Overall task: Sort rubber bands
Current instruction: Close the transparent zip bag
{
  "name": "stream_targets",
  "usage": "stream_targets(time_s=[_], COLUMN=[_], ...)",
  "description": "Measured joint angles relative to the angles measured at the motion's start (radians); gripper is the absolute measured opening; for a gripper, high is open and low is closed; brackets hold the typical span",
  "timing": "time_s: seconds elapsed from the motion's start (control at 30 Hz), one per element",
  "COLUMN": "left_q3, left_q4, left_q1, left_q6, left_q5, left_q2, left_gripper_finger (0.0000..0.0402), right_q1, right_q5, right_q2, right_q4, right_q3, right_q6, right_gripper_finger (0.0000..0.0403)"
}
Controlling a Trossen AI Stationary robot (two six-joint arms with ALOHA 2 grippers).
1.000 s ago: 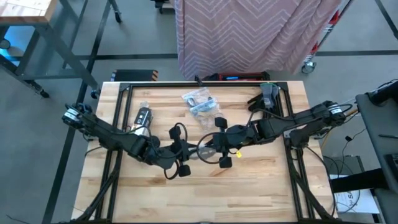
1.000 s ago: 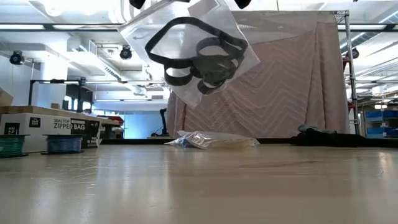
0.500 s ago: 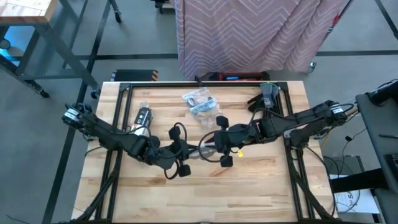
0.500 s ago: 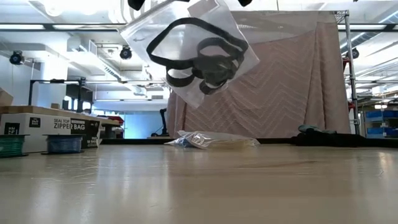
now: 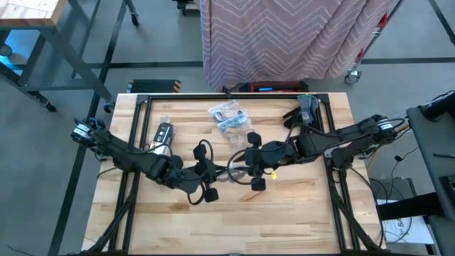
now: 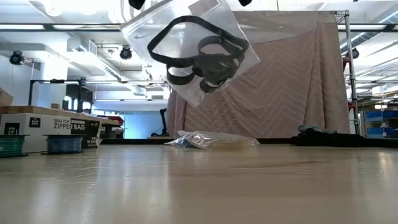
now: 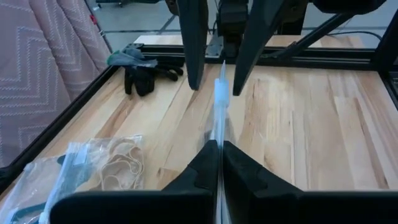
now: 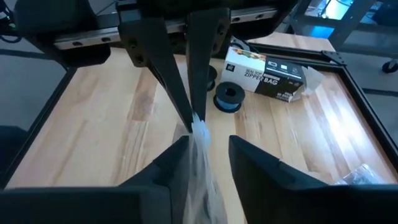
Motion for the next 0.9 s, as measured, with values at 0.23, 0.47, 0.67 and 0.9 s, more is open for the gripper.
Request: stream_targets(time_s=[0.23,0.47,0.67,0.9], left_q3=[0.000,0.000,-0.002,-0.002], left_q4=[0.000,-0.003,-0.004,-0.003], left_q1=[0.000,0.000,0.000,-0.001], left_q6=[0.000,0.000,0.000,0.000], left_q5=[0.000,0.002,0.008,0.011], left_q2=[0.000,0.000,0.000,0.000], left_gripper_finger=[0.0000,0.0000,0.0000,0.0000], right_q1=[0.000,0.000,0.000,0.000], right_q5=[0.000,0.000,0.000,-0.004], right_q2=[0.002,0.008,0.022,0.031], right_q4=[0.027,0.027,0.030,0.029], right_q3=[0.000,0.000,0.002,0.002], right_q6=[-0.011,-0.014,-0.014,-0.014], right_gripper_finger=[0.0039,0.0003,0.0008,0.0009])
